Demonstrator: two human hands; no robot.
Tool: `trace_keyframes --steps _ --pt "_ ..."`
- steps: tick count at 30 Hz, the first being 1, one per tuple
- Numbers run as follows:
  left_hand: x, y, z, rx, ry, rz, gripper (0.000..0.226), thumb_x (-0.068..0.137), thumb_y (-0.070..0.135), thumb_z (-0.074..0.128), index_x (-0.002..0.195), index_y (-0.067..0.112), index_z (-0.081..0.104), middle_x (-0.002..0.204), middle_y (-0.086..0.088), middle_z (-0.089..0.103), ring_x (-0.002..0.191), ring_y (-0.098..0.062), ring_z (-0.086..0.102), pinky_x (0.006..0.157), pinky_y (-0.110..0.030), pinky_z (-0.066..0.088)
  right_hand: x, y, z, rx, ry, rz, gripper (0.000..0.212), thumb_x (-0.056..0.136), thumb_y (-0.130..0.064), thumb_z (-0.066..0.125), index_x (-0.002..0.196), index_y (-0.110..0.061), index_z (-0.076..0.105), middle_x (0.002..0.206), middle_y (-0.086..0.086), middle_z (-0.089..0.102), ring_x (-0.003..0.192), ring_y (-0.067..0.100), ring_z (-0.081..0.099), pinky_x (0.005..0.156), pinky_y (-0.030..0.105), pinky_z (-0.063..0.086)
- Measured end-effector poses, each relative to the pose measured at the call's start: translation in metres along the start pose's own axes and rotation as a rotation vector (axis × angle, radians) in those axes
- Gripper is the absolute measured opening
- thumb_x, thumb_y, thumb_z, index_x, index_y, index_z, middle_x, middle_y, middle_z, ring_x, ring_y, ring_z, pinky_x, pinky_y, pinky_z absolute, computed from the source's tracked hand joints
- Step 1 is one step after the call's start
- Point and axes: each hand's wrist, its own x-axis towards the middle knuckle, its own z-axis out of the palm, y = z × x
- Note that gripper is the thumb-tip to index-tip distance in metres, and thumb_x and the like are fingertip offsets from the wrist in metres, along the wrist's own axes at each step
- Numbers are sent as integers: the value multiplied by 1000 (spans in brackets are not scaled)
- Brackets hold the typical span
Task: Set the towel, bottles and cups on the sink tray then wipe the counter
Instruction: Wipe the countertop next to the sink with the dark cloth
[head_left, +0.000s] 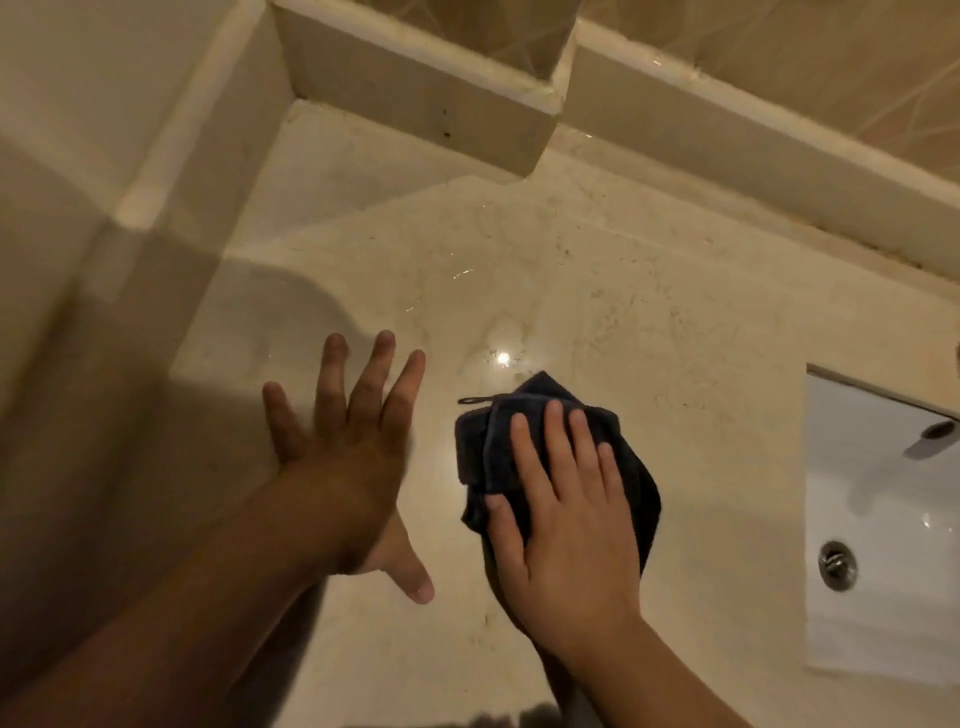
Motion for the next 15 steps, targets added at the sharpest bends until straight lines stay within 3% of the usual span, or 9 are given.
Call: trace_keyframes --steps 5,8,11,15 --pt "-1 -1 -1 6 -18 10 185 5 88 70 127 32 -57 134 5 -66 121 -30 -62 85 -63 -35 59 -16 0 20 40 -225 62 102 -50 34 159 -28 28 168 2 24 156 21 13 126 43 9" --pt "-2 -2 -1 -13 -7 19 184 7 84 75 127 36 -56 133 10 -66 120 -24 -63 88 -62 -35 85 -1 -5 21 56 -235 60 102 -46 34 158 -27 31 166 4 28 154 23 18 126 41 9" --pt "-5 -3 0 -19 5 31 183 11 82 78 132 38 -52 136 12 -64 122 -23 -62 94 -63 -33 105 30 -17 36 75 -44 60 102 -46 30 159 -26 30 167 5 24 154 24 17 124 42 8" --pt "-6 -2 2 -1 20 16 186 10 80 80 136 35 -49 141 9 -60 123 -24 -61 91 -59 -37 87 77 -38 84 82 272 55 107 -33 31 160 -22 28 169 7 19 155 24 12 126 43 7"
